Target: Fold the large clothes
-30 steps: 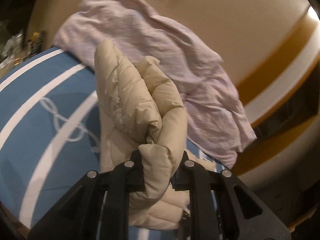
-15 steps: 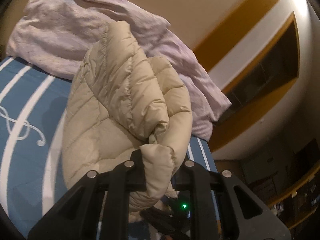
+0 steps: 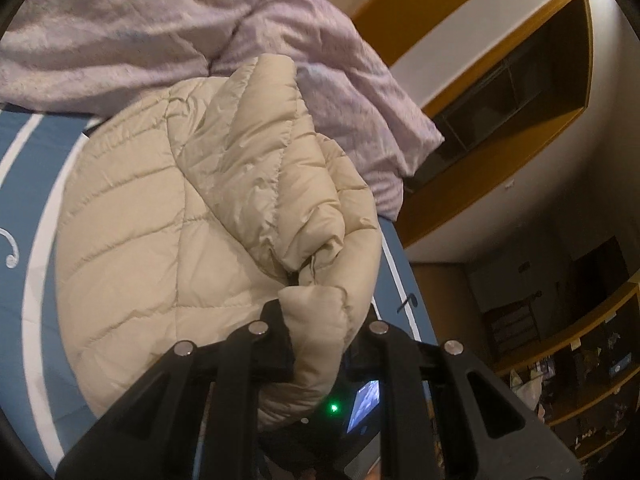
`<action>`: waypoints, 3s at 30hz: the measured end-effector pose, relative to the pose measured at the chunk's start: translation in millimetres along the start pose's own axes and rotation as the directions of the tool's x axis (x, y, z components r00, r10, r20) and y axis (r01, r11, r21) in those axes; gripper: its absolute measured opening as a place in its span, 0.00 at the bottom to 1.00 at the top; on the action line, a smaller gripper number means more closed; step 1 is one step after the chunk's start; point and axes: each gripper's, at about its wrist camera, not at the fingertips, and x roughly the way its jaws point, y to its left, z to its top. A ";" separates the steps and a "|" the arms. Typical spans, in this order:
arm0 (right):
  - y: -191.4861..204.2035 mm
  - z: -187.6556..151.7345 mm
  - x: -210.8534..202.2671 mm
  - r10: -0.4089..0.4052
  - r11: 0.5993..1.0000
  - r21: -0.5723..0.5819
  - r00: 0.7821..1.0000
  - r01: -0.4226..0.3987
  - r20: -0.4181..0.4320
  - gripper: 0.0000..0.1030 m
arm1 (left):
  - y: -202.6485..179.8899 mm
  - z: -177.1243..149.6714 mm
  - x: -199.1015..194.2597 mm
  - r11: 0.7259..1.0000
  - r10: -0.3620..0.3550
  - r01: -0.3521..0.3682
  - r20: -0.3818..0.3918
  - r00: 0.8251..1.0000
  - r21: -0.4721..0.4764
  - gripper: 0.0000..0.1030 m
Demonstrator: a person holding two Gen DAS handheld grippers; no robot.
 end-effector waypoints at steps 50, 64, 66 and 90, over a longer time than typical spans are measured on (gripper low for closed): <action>-70.3 -47.4 -76.6 -0.061 0.969 0.244 0.996 0.043 0.067 0.60 | 13.7 10.0 7.7 0.963 0.239 -0.231 -0.038 0.970 0.141 0.60; -82.4 -58.5 -87.6 -0.116 0.951 0.296 0.991 0.091 0.069 0.60 | 34.3 -37.0 61.9 0.933 0.329 -0.298 -0.147 0.933 0.202 0.59; -85.9 -57.4 -90.4 -0.129 0.948 0.302 0.989 0.101 0.073 0.60 | 30.7 -44.4 68.6 0.932 0.327 -0.290 -0.159 0.931 0.219 0.59; -73.0 -4.1 -125.4 -0.104 0.968 0.245 0.970 0.049 0.221 0.39 | 28.8 -43.8 81.7 0.925 0.340 -0.295 -0.177 0.923 0.240 0.59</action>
